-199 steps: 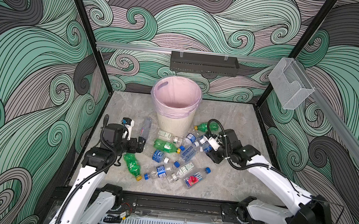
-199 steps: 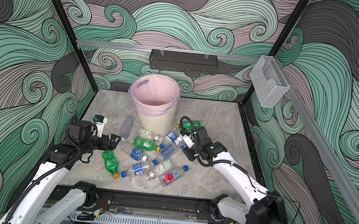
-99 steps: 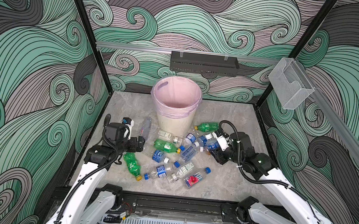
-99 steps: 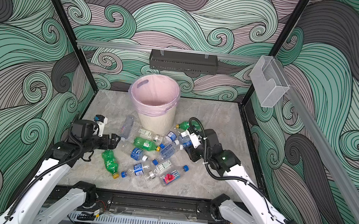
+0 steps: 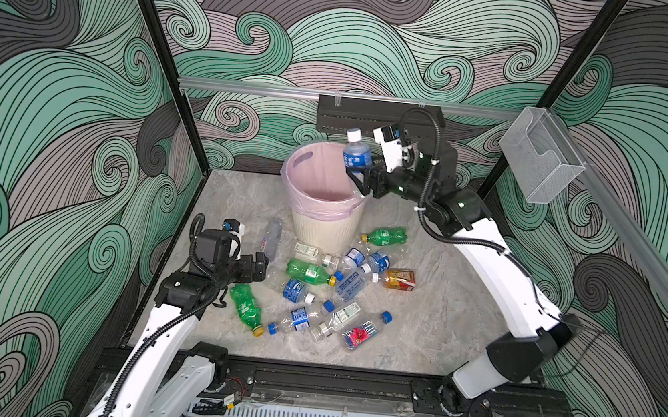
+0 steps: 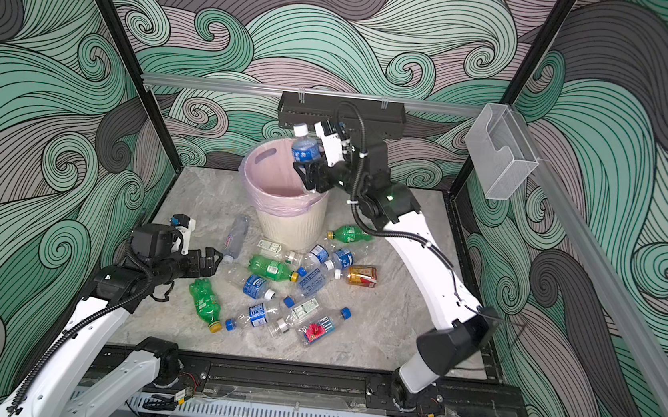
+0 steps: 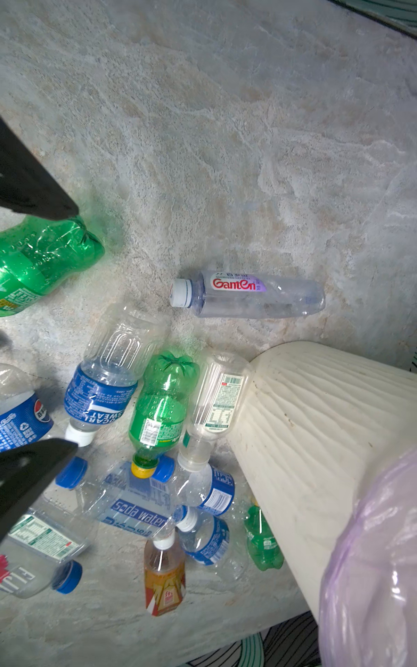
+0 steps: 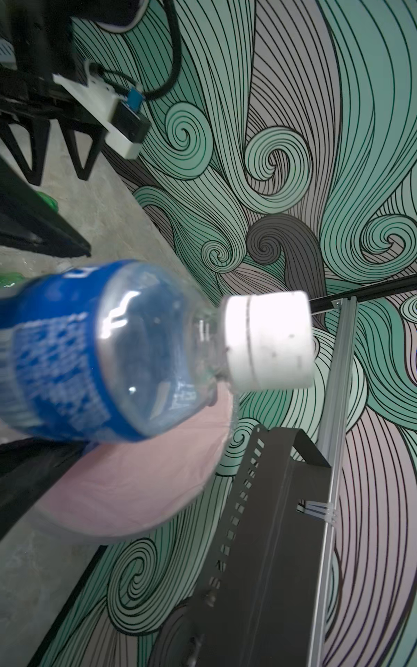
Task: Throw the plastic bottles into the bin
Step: 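Carry the bottle over the bin with the right gripper and release it, then grasp the clear bottle beside the bin with the left gripper while the right arm withdraws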
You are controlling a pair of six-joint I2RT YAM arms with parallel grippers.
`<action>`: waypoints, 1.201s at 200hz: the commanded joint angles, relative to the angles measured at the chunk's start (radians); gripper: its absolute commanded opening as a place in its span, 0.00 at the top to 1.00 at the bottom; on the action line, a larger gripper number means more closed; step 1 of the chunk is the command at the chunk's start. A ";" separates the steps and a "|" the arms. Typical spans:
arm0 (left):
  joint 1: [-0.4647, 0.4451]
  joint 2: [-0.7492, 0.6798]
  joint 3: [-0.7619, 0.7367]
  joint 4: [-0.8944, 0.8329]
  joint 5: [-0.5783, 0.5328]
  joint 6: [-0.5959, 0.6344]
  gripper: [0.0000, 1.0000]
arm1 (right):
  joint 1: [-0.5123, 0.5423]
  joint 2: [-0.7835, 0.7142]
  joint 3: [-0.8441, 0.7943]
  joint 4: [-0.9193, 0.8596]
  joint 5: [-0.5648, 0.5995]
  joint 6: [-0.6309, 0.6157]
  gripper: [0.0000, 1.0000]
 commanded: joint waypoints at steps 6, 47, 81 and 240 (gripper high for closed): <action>-0.006 -0.015 0.018 0.017 -0.106 -0.053 0.01 | 0.007 0.012 0.010 0.022 0.025 0.046 0.14; -0.005 0.061 0.006 0.084 -0.098 -0.083 0.01 | 0.005 -0.243 -0.308 0.056 0.130 -0.026 0.01; -0.005 0.180 0.038 0.123 -0.084 -0.111 0.01 | -0.005 -0.444 -0.519 -0.024 0.167 -0.012 0.00; 0.001 0.775 0.255 0.189 -0.087 -0.055 0.13 | -0.018 -0.957 -1.227 -0.004 0.330 0.170 0.00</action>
